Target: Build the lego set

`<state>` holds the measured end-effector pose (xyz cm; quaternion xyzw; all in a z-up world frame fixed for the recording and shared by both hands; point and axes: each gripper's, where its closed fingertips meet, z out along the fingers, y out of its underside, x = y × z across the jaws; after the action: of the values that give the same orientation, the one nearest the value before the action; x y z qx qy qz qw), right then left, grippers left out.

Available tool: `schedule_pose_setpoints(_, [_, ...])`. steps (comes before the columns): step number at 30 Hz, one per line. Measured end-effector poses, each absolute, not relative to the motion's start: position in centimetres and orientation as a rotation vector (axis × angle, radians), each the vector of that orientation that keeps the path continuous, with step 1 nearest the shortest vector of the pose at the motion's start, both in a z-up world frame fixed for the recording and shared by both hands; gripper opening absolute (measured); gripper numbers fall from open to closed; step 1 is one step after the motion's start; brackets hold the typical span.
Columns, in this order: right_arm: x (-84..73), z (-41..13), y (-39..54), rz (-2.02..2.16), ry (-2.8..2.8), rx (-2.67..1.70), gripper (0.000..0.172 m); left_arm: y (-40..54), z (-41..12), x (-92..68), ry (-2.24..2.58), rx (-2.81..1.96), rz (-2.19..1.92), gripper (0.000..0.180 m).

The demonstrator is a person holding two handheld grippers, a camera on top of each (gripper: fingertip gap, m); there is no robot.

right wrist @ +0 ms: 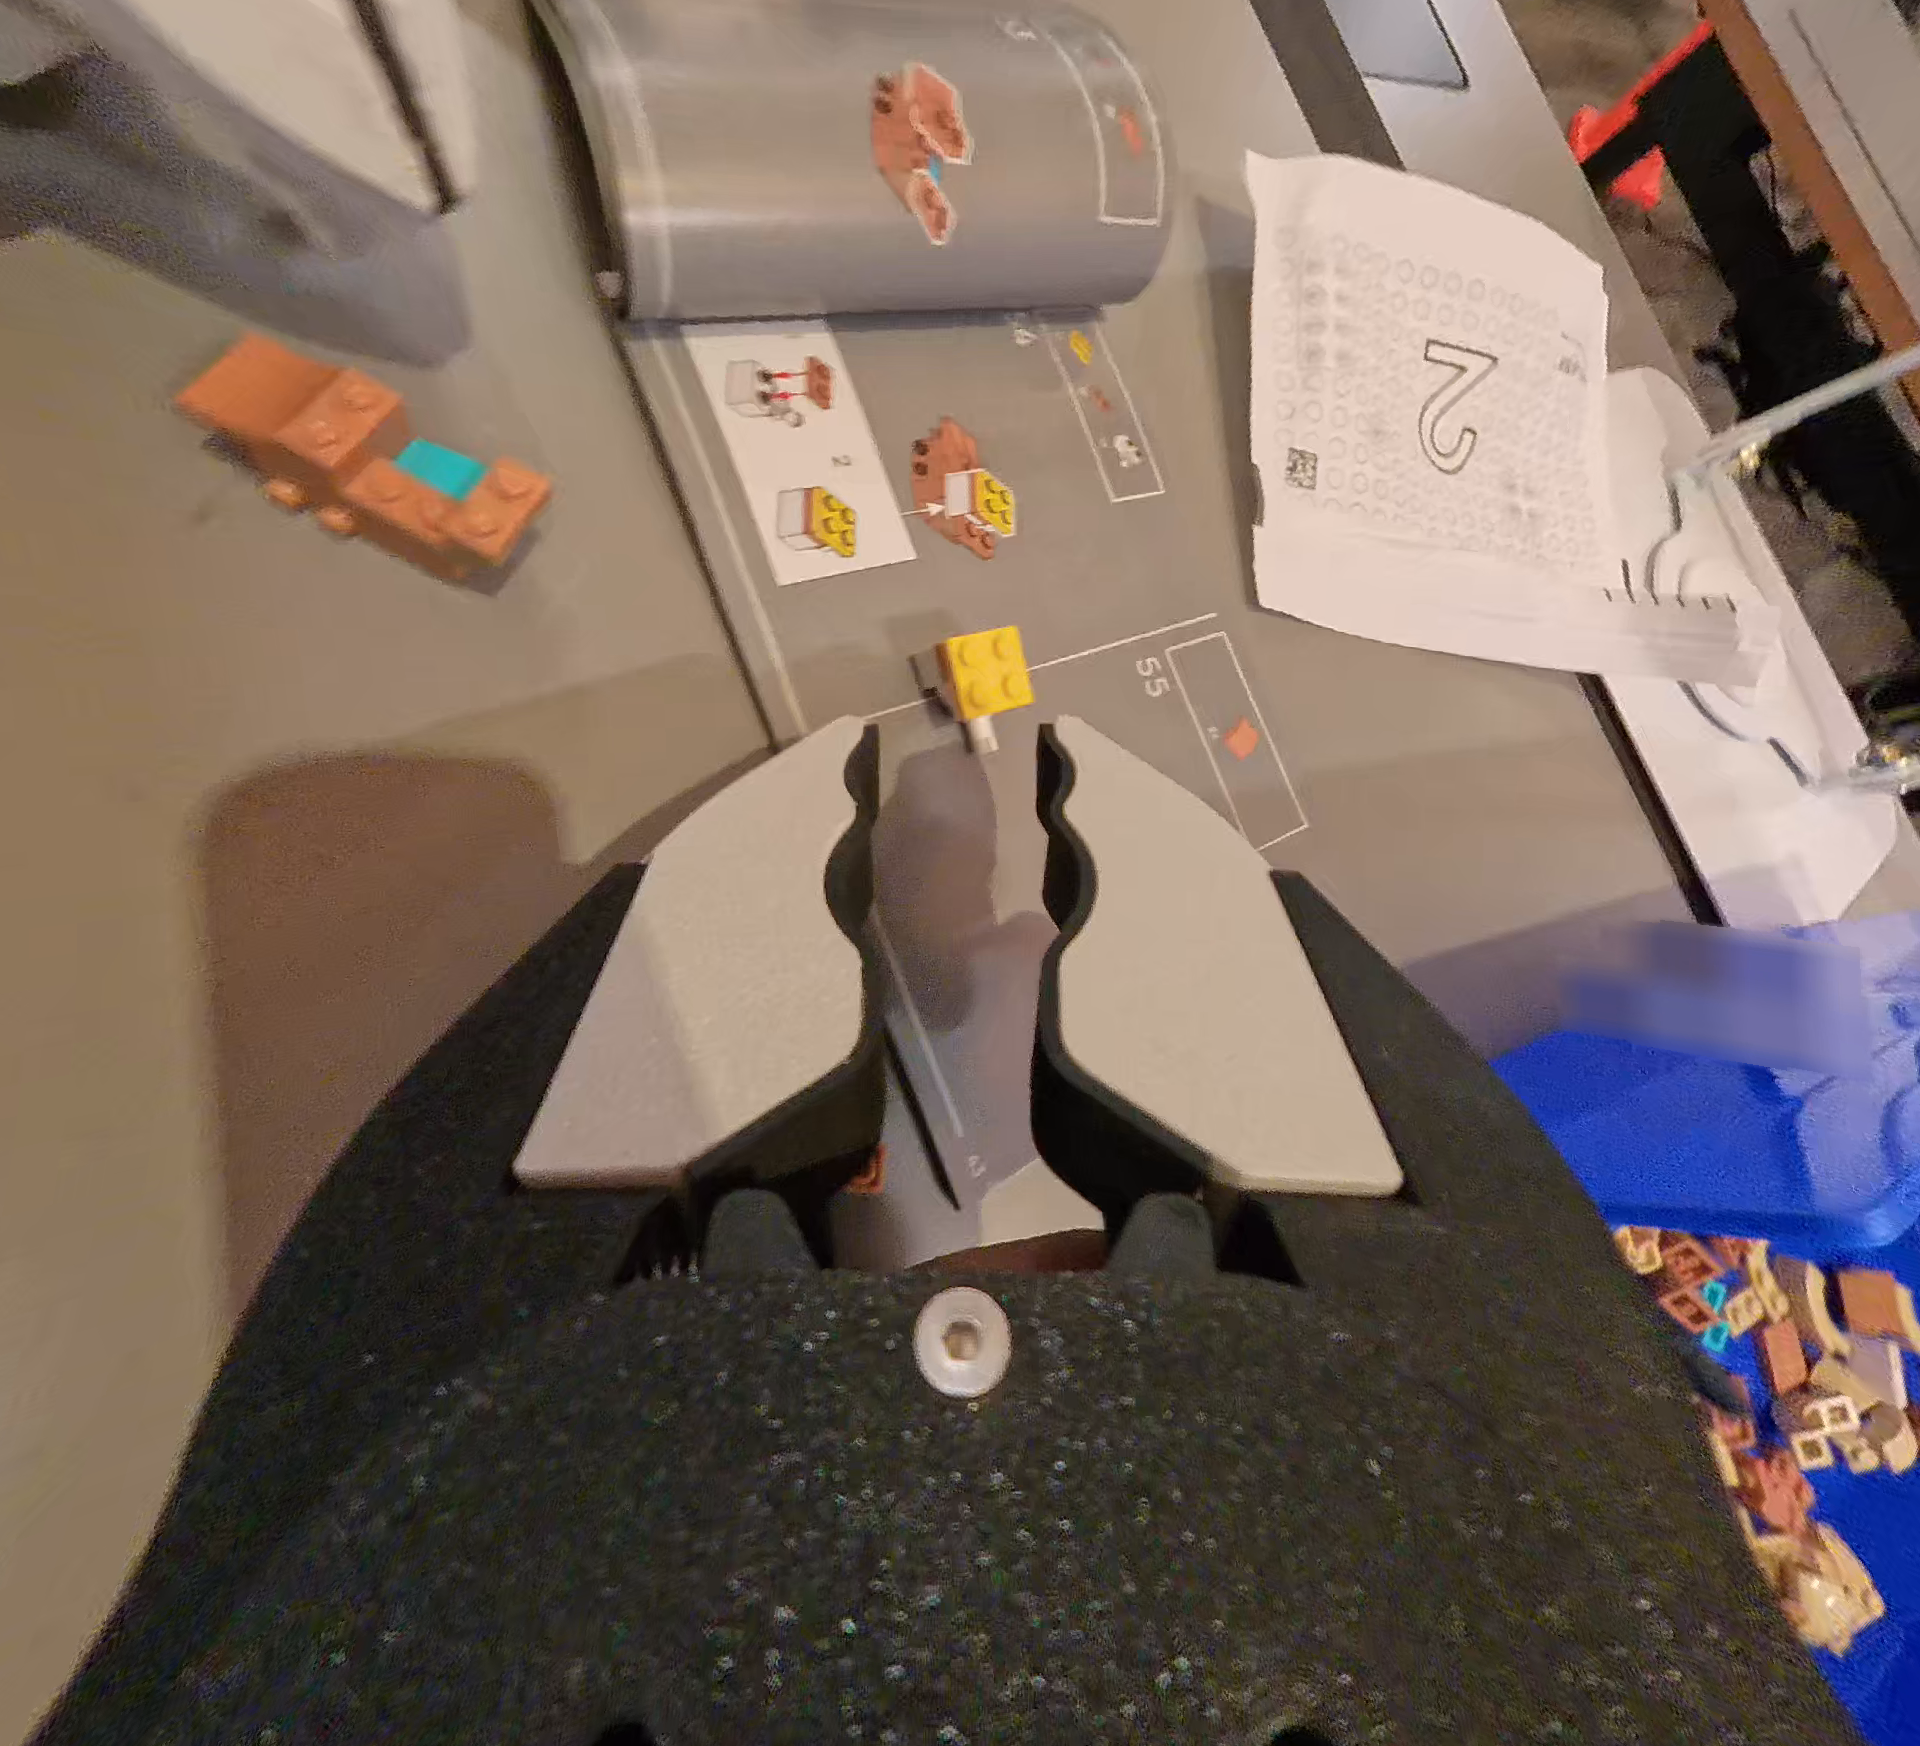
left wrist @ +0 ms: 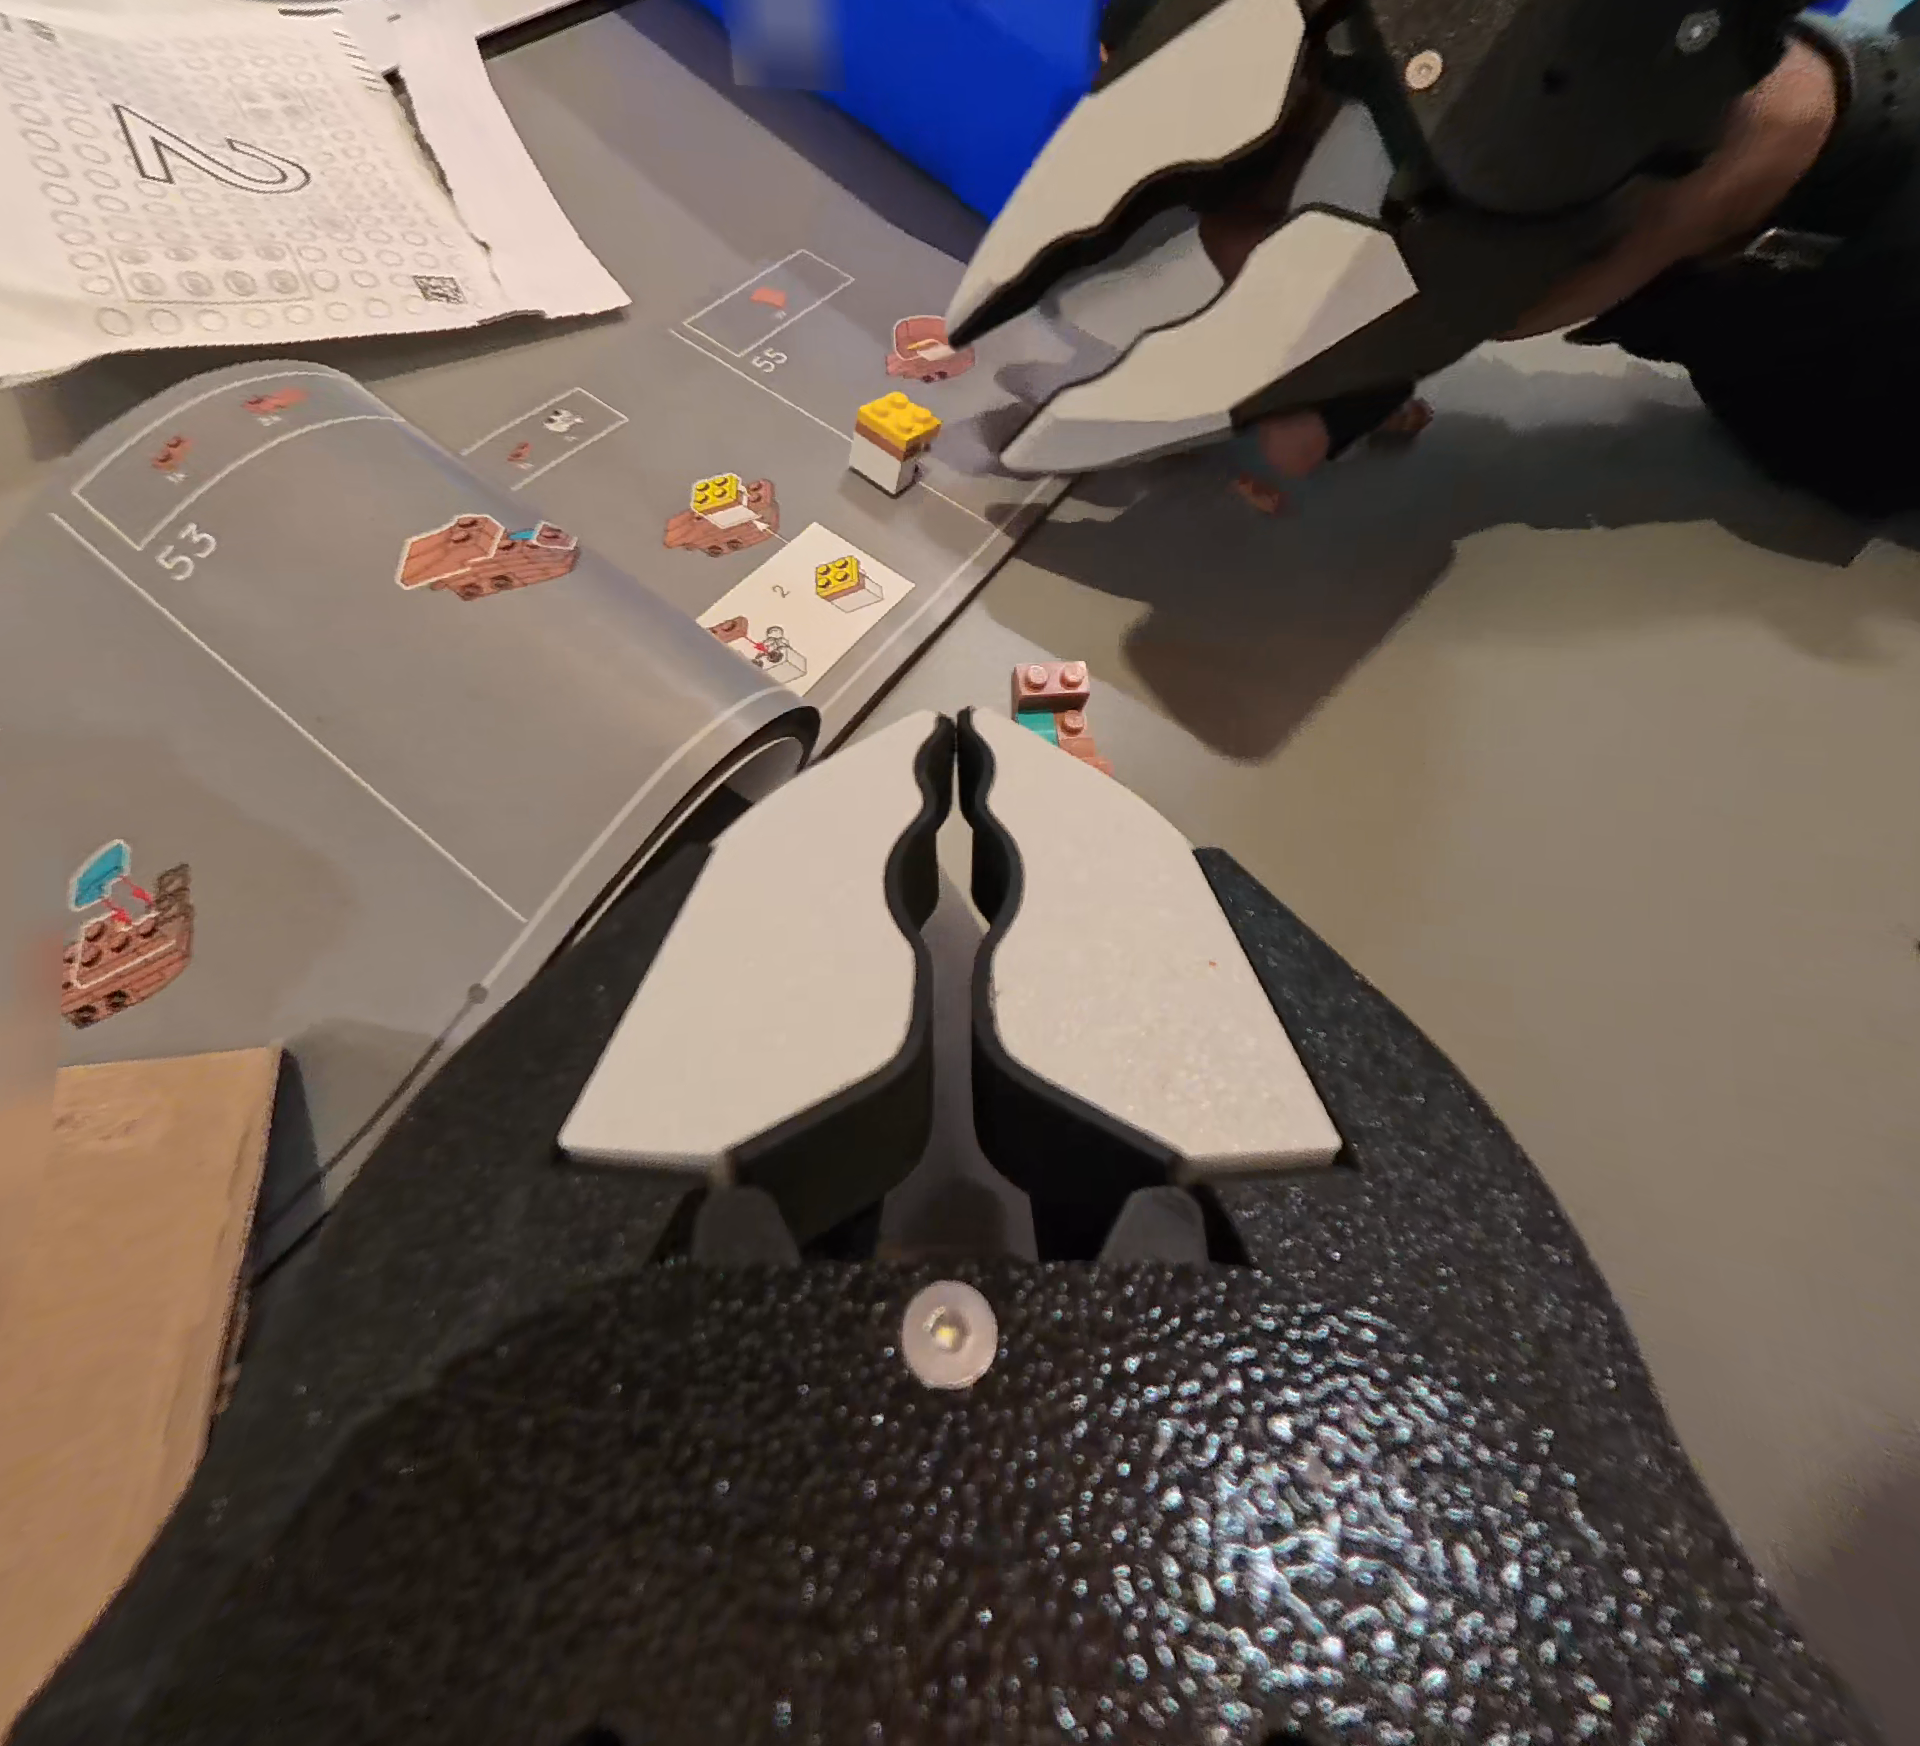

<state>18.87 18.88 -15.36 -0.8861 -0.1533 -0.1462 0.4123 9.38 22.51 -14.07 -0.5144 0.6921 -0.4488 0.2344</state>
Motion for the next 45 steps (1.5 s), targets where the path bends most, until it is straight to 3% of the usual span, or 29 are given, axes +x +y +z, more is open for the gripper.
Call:
schedule_pose_setpoints(11, [19.5, -15.9, 20.4, -0.233, -0.146, -2.459, 0.042, 22.2, -14.0, 9.4, 1.916, -1.356, -1.187, 0.000])
schedule_pose_setpoints(16, [18.8, -16.5, 20.7, -0.200, -0.134, -2.501, 0.031, 22.2, -13.6, 9.4, 1.907, -1.341, -1.183, 0.000])
schedule_pose_setpoints(28, [18.9, -17.0, 19.9, -0.154, 0.020, -2.539, 0.038, 22.0, -13.1, 9.3, 1.901, -1.311, -1.169, 0.000])
schedule_pose_setpoints(38, [17.5, -17.3, 21.6, -0.102, -0.349, -2.507, 0.027, 21.3, -13.5, 9.3, 1.932, -1.291, -1.156, 0.000])
schedule_pose_setpoints(45, [17.8, -16.5, 21.0, -0.109, -0.322, -2.470, 0.031, 21.1, -14.4, 8.7, 2.013, -1.327, -1.152, 0.002])
